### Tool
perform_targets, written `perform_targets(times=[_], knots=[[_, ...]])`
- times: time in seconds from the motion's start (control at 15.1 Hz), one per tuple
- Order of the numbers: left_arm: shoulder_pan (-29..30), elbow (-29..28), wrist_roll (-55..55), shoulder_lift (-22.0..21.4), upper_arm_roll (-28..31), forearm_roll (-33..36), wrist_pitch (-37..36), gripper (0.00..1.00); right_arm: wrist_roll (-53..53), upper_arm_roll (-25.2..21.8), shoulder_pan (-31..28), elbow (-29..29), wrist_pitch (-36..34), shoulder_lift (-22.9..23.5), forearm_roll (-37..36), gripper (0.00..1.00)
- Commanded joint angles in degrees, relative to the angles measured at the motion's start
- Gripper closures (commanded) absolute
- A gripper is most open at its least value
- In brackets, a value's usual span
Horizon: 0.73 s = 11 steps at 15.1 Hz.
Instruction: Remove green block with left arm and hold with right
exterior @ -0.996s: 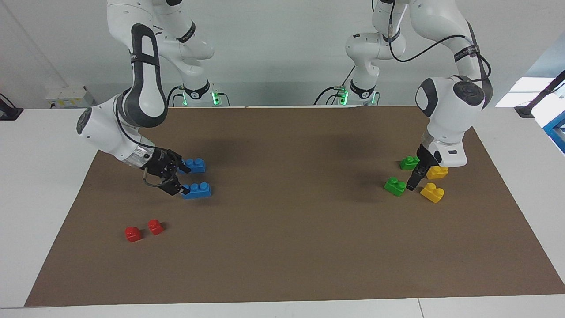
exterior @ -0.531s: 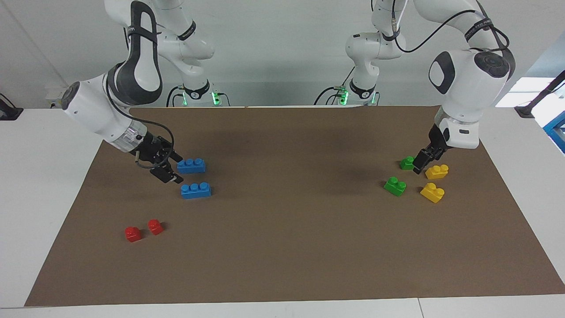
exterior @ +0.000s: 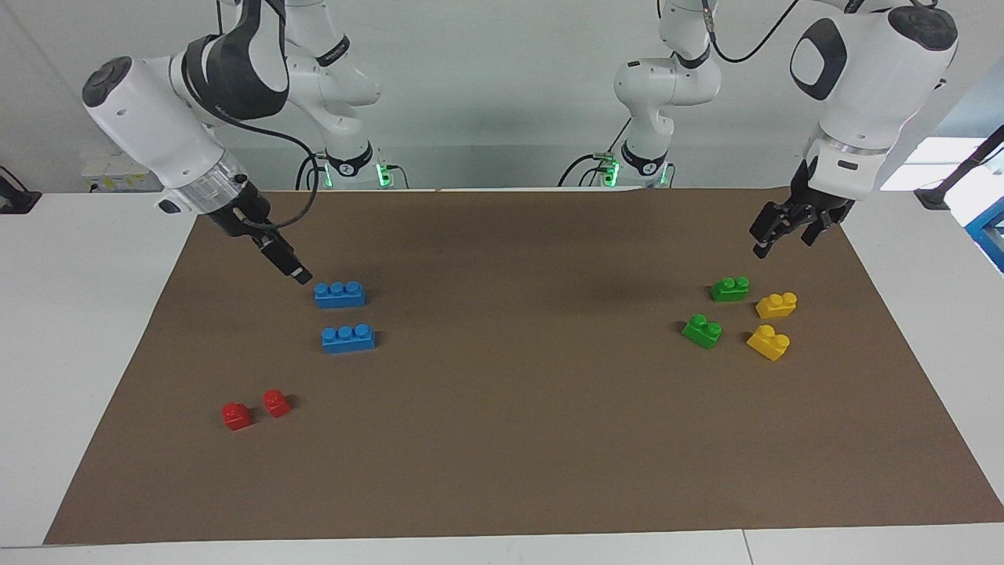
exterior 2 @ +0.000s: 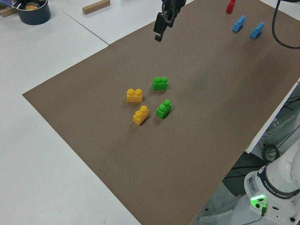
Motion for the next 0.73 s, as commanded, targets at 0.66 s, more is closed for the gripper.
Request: perform_targets(times=[0.66], knots=[[8.25,2.38,11.48,-2.84,-7.42,0.61,-6.51,0.00,-26.86,0.34,0.63,12.08,-13.78,-2.14,-13.74,0.00]])
